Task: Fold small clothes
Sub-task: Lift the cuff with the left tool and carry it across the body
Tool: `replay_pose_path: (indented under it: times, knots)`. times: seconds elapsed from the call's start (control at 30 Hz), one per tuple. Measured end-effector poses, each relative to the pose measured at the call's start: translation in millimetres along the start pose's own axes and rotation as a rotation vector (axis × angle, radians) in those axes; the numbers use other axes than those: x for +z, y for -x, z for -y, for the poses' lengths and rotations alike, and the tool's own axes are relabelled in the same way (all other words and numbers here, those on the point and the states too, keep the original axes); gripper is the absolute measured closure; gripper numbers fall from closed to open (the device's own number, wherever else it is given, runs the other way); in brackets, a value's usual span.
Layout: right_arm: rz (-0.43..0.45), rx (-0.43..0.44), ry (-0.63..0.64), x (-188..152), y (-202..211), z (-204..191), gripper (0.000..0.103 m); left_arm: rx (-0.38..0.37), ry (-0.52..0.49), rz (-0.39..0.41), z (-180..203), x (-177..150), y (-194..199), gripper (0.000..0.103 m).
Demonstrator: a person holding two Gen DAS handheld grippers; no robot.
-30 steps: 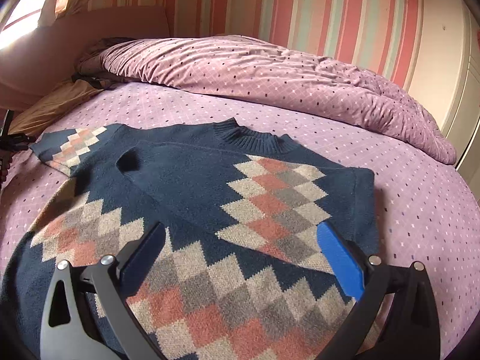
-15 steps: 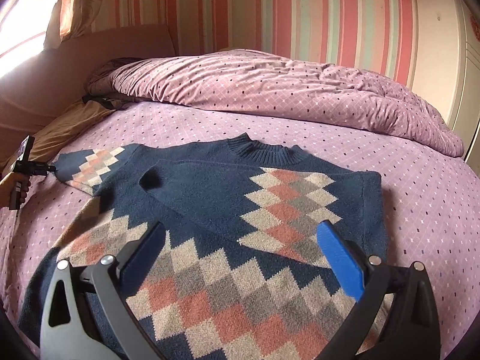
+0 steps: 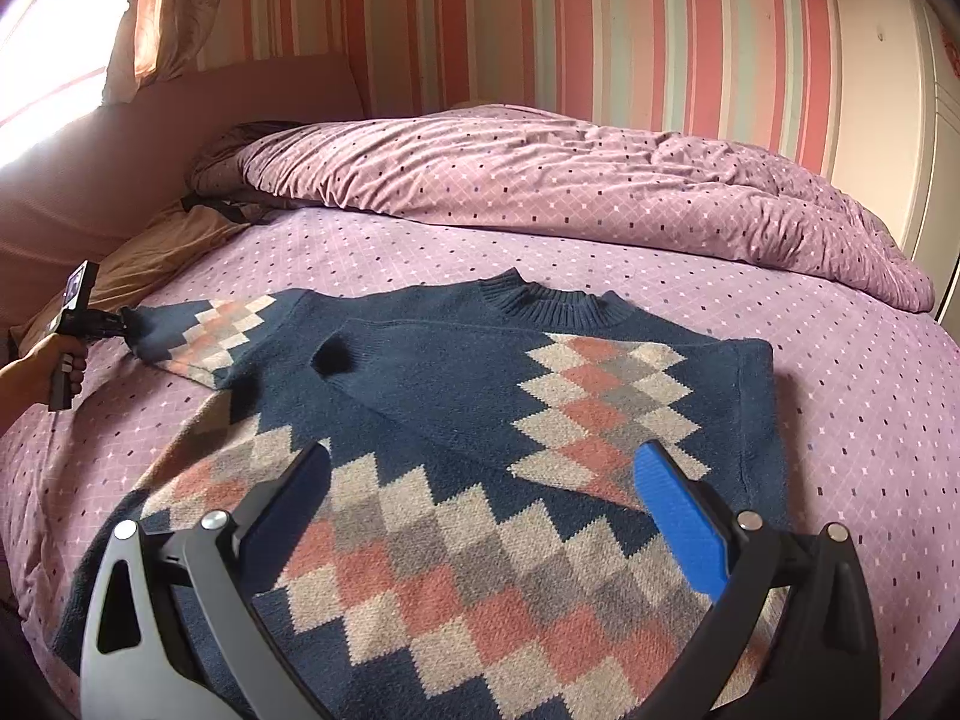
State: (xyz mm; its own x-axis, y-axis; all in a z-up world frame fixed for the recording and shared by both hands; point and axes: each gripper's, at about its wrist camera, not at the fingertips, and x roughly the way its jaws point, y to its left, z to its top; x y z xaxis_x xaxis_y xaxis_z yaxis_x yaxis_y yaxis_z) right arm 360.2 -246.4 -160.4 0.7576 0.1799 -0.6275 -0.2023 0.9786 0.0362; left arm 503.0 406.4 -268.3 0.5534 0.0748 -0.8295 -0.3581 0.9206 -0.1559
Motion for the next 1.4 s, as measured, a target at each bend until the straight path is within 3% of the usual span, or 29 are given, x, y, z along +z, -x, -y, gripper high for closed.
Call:
replay_pose_path:
  times: [0.17,0.4,0.5,0.63,0.87,1.03,1.23,1.4]
  knots:
    - [0.003,0.005,-0.011,2.3,15.8,-1.7,0.002,0.012,-0.029,0.053,15.2,6.2,23.0,0.097]
    - [-0.007,-0.046,-0.035,8.3,20.6,12.2,0.002,-0.004,-0.162,0.170,85.7,11.8,91.0,0.097]
    - [-0.012,-0.071,-0.048,9.8,24.1,22.1,0.002,0.011,-0.264,0.210,131.7,4.4,121.0,0.097]
    - [-0.022,-0.089,-0.050,9.1,32.6,37.5,0.002,-0.060,-0.326,0.231,202.3,-5.2,161.0,0.097]
    - [-0.020,-0.111,-0.065,10.1,53.4,76.0,0.002,-0.141,-0.419,0.236,343.2,-23.6,182.8,0.097]
    - [-0.021,-0.137,-0.087,19.3,57.4,119.6,0.002,-0.182,-0.486,0.219,454.2,-61.3,183.1,0.097]
    - [-0.011,-0.156,-0.135,33.5,59.5,174.5,0.002,-0.209,-0.536,0.201,547.3,-116.2,176.5,0.097]
    - [-0.027,-0.185,-0.171,35.0,46.3,218.3,0.002,-0.237,-0.578,0.134,613.2,-166.3,162.5,0.097]
